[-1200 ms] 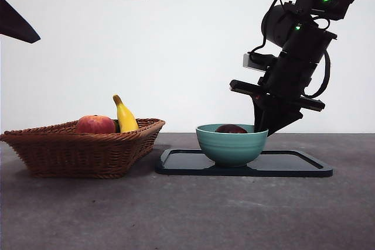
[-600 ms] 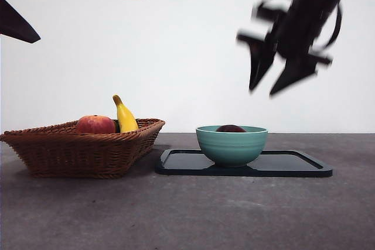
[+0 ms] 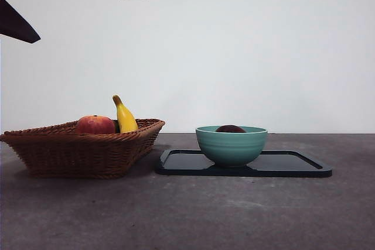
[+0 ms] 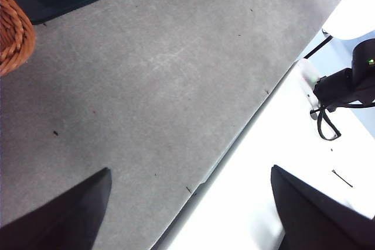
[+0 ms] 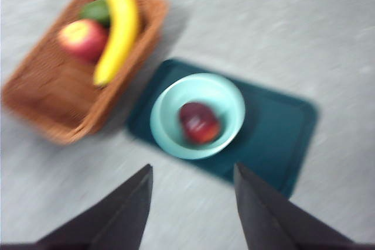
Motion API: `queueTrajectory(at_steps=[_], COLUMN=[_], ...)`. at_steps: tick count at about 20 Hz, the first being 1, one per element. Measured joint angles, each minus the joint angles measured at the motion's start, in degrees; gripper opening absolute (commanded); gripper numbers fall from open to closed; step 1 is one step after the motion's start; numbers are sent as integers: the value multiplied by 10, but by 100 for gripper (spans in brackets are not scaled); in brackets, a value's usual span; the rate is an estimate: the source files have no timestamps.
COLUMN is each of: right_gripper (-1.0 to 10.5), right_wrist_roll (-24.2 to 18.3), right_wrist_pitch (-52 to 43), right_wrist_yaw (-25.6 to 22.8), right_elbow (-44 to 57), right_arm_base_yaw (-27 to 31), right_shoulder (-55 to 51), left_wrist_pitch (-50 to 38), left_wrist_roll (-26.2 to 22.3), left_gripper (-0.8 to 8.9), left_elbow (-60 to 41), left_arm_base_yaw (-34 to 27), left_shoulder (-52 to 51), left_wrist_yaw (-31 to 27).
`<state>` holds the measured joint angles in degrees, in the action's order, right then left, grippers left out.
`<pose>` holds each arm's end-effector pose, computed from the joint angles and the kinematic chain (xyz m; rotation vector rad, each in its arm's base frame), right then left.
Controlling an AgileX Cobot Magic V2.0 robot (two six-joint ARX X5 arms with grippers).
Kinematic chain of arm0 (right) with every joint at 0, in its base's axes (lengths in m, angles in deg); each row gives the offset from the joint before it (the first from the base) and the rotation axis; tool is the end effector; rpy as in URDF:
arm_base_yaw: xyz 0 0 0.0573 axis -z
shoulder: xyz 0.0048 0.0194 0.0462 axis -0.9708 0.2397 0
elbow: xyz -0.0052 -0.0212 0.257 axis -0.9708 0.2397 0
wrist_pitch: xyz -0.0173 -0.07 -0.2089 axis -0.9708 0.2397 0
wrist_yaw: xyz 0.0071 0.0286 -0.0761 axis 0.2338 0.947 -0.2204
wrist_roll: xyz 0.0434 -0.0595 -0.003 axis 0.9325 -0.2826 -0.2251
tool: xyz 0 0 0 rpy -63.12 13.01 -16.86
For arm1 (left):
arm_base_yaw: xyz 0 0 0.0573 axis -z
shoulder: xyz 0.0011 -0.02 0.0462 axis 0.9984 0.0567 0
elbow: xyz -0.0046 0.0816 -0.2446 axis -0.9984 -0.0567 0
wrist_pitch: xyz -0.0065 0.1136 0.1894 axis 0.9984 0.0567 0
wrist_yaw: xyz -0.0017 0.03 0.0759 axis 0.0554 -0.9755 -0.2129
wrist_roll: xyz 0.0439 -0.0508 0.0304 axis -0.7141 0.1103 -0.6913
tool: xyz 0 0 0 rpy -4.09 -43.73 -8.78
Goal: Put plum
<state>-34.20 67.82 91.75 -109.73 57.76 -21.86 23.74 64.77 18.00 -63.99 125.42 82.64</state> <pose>0.1892 0.0786 0.3408 0.0740 0.7167 0.5260 0.1251 -0.0910 0.2724 -0.0679 0.9314 -1.0069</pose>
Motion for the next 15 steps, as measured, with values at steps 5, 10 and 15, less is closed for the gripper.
queueTrajectory(at_steps=[5,10,15], right_gripper=[222,222,222], right_wrist_roll=[0,0,0], right_wrist_pitch=[-1,-1,-1], right_wrist_yaw=[57,118,119], right_elbow=[143,244,263], right_arm_base_yaw=[-1,-4,-4], right_shoulder=[-118,-204,-222], left_wrist_pitch=[0,0,0], left_wrist_roll=[-2,-2,-2], left_gripper=[434,434,434], left_elbow=[0,0,0], left_arm_base_yaw=[0,0,0], left_shoulder=[0,0,0], left_wrist_yaw=[0,0,0])
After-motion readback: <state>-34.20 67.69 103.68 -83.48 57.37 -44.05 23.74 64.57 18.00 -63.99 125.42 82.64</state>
